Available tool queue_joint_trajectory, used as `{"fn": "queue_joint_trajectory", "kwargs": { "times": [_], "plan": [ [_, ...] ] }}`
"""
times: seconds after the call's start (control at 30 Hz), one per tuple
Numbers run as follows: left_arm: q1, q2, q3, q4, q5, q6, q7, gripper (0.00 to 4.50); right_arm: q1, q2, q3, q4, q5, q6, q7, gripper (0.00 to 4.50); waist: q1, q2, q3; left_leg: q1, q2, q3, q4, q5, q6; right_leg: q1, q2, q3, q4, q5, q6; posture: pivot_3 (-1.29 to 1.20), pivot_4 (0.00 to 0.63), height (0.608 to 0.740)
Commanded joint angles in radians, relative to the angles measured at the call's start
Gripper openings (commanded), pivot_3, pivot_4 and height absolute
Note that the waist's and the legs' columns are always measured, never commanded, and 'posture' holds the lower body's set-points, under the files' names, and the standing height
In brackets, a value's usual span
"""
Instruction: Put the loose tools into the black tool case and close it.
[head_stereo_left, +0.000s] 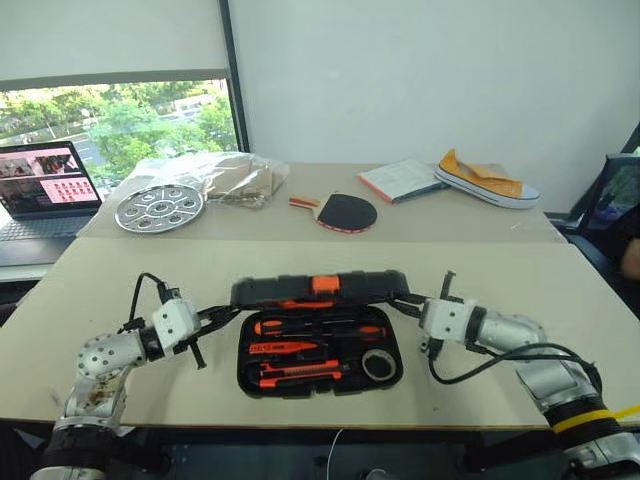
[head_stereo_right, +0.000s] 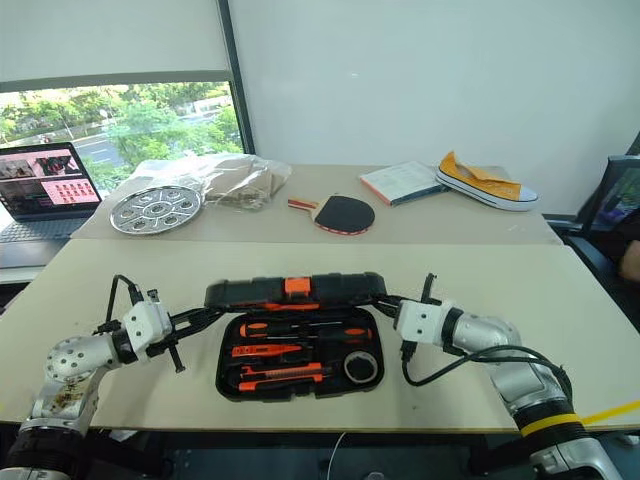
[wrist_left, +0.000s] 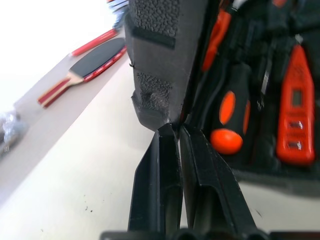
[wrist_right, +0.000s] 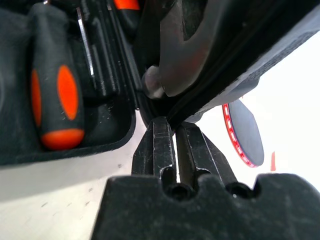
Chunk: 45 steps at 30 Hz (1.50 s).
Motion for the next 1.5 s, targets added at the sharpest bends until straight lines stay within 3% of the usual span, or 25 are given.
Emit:
{"fn": "queue_joint_trajectory", "kwargs": {
  "times": [0.03,0.1,0.3,0.33,0.37,0.47,0.57,0.73,0.83,0.97,1.23,1.5],
  "plan": [
    [0.059,0.042,-0.033,0.044,-0.002,-0.007,-0.070,0.34,0.045,-0.026,0.014,0.016,0.006,-0.027,0.051,1.33,-0.002,0.001,0.000,0.004,0.000,0.001,-0.002,0.000,0.000,0.004,0.000,0.000,-0.002,-0.001,0.000,0.00,0.150,0.740],
    [0.061,0.055,-0.023,0.057,-0.014,-0.003,-0.066,0.82,0.048,-0.037,0.006,0.021,0.001,-0.057,0.055,1.96,-0.005,0.001,0.001,0.007,0.001,0.002,-0.003,-0.001,0.002,0.005,0.001,0.002,-0.002,-0.002,0.001,0.00,0.150,0.740],
    [0.046,0.071,0.003,0.099,-0.056,0.025,-0.075,3.03,0.078,-0.070,-0.044,0.006,0.073,-0.037,0.101,4.08,-0.002,-0.002,0.002,0.002,0.001,0.006,-0.001,0.000,0.000,-0.003,0.000,0.004,0.004,-0.002,0.001,0.00,0.150,0.740],
    [0.023,0.060,0.019,0.089,-0.102,0.122,-0.056,3.19,0.116,-0.089,-0.074,-0.038,0.158,0.034,0.143,4.23,-0.001,-0.002,0.002,0.002,0.001,0.006,-0.001,0.000,0.000,-0.003,0.000,0.004,0.004,-0.002,0.001,0.00,0.150,0.740],
    [0.008,0.052,0.032,0.078,-0.136,0.196,-0.042,3.67,0.146,-0.103,-0.096,-0.073,0.221,0.087,0.174,3.73,0.005,-0.002,0.002,0.002,0.001,0.006,-0.001,0.000,0.001,-0.003,0.000,0.004,0.004,-0.002,0.001,0.00,0.150,0.740],
    [-0.101,0.040,0.011,0.077,-0.136,0.373,0.009,3.35,0.310,-0.176,-0.130,-0.277,0.388,0.294,0.268,3.02,0.023,-0.002,0.002,-0.002,0.001,0.004,0.000,-0.001,0.002,-0.004,-0.001,0.002,0.004,-0.002,0.001,0.00,0.150,0.740],
    [-0.188,0.019,-0.018,0.108,-0.103,0.429,0.026,2.20,0.411,-0.196,-0.133,-0.426,0.429,0.398,0.273,1.98,0.025,-0.002,0.002,-0.004,0.001,0.002,0.003,-0.001,0.003,-0.004,0.000,0.000,0.003,-0.002,0.001,0.00,0.150,0.740],
    [-0.299,-0.020,-0.097,0.191,-0.030,0.439,0.000,0.21,0.452,-0.140,-0.079,-0.552,0.374,0.521,0.220,0.15,0.010,-0.002,0.002,-0.004,0.000,0.006,0.004,-0.001,0.002,-0.004,0.000,0.002,0.003,-0.002,0.002,0.00,0.150,0.740],
    [-0.332,-0.036,-0.132,0.224,-0.008,0.441,-0.028,0.06,0.440,-0.122,-0.032,-0.565,0.328,0.566,0.217,0.04,0.007,-0.002,0.002,-0.004,0.001,0.006,0.004,-0.001,0.001,-0.005,0.001,0.002,0.004,-0.002,0.002,0.00,0.150,0.740],
    [-0.349,-0.036,-0.182,0.245,0.012,0.476,-0.118,0.06,0.306,-0.029,0.066,-0.525,0.244,0.666,0.181,0.04,-0.005,-0.006,0.003,-0.004,0.001,0.006,0.005,0.000,0.001,-0.005,0.001,0.002,0.004,-0.002,0.002,0.00,0.150,0.740],
    [-0.234,-0.011,-0.120,0.118,-0.042,0.555,-0.132,0.06,0.147,0.089,0.031,-0.398,0.201,0.694,0.106,0.04,-0.005,-0.006,0.003,-0.004,0.001,0.006,0.005,0.000,-0.001,-0.006,0.001,0.003,0.005,-0.001,0.001,0.00,0.150,0.740],
    [-0.126,-0.018,-0.024,0.041,-0.084,0.564,-0.027,0.06,0.048,0.073,0.018,-0.255,0.182,0.648,0.141,0.04,0.003,-0.006,0.003,-0.013,0.000,0.006,0.005,0.004,-0.007,-0.018,0.000,0.003,0.006,-0.001,0.000,0.00,0.150,0.740]
  ]
}}
